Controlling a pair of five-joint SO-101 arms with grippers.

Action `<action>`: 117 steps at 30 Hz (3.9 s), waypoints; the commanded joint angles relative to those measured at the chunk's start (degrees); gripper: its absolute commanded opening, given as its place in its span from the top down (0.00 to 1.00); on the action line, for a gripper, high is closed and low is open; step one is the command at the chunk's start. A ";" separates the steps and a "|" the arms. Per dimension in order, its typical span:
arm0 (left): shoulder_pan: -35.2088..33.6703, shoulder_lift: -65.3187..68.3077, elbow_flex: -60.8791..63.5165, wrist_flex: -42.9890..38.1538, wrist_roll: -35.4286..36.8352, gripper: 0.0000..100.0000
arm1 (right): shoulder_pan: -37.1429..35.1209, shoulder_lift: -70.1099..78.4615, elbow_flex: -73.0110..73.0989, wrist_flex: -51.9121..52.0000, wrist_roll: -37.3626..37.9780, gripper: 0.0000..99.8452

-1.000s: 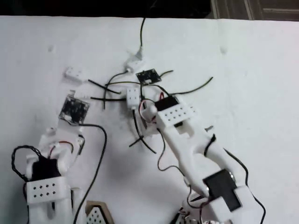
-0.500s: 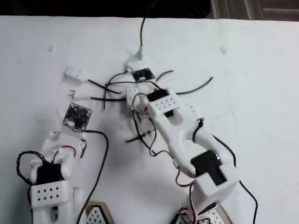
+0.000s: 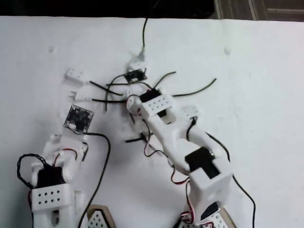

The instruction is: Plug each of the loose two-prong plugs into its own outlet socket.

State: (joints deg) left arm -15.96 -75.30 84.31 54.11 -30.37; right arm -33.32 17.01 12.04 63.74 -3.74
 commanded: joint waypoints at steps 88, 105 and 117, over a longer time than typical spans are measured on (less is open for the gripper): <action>28.79 85.23 -61.01 0.70 39.21 0.98 | 24.04 -47.08 27.69 2.86 3.69 0.98; 27.03 80.84 -71.65 28.57 27.60 0.98 | 24.57 -47.34 27.78 3.30 3.69 0.98; 24.22 46.99 -50.29 29.98 10.46 0.98 | 24.40 -47.08 27.78 3.30 3.69 0.98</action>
State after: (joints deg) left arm 10.95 -18.95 29.10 82.77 -14.73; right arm -9.05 -27.82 40.18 66.99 -0.57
